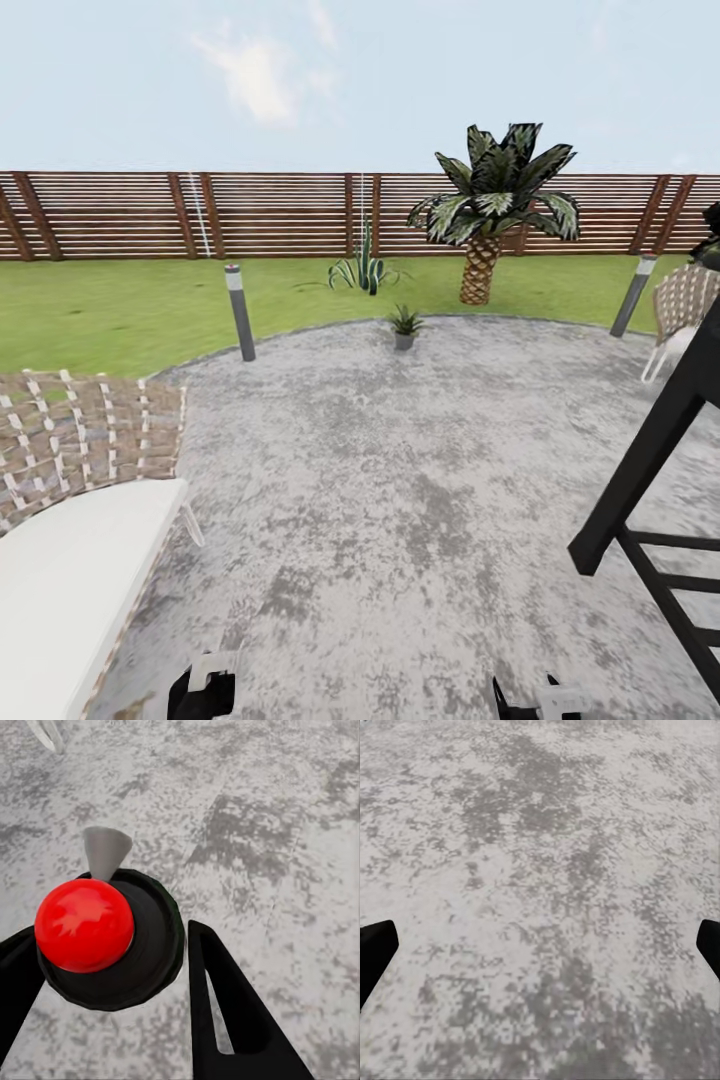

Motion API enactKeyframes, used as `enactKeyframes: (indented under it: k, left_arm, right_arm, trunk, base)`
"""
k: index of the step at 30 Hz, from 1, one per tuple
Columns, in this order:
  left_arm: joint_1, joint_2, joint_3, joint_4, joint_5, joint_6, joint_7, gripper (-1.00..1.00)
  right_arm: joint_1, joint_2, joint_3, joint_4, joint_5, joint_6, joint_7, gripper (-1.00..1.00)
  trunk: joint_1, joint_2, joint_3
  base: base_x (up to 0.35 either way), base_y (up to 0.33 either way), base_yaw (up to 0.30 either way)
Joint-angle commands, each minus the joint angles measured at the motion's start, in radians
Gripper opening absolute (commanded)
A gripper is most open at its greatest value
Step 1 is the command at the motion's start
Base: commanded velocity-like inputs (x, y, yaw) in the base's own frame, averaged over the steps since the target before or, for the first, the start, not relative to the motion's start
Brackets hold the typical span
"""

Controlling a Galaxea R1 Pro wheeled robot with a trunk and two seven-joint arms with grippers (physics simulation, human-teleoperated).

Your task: Pick up the pesticide atomizer in the garden and spray insectifuge to fully cover both potted plants in the garden.

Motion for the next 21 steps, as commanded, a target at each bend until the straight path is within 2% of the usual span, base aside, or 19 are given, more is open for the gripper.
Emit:
enactKeyframes:
  k: [1,21]
  left_arm:
    - [-0.001,0.0,0.002,0.001,0.002,-0.003,-0.001,-1.0]
    - [-0.001,0.0,0.002,0.001,0.002,-0.003,-0.001,-1.0]
  right_arm:
    - [-0.001,0.0,0.0,0.001,0.001,-0.003,0.0,1.0]
    - [-0.001,0.0,0.0,0.001,0.001,-0.003,0.0,1.0]
  trunk:
    - [0.0,0.0,-0.001]
    - [0.0,0.0,-0.001]
  base:
    - [0.339,0.0,0.0]
    - [0.339,0.0,0.0]
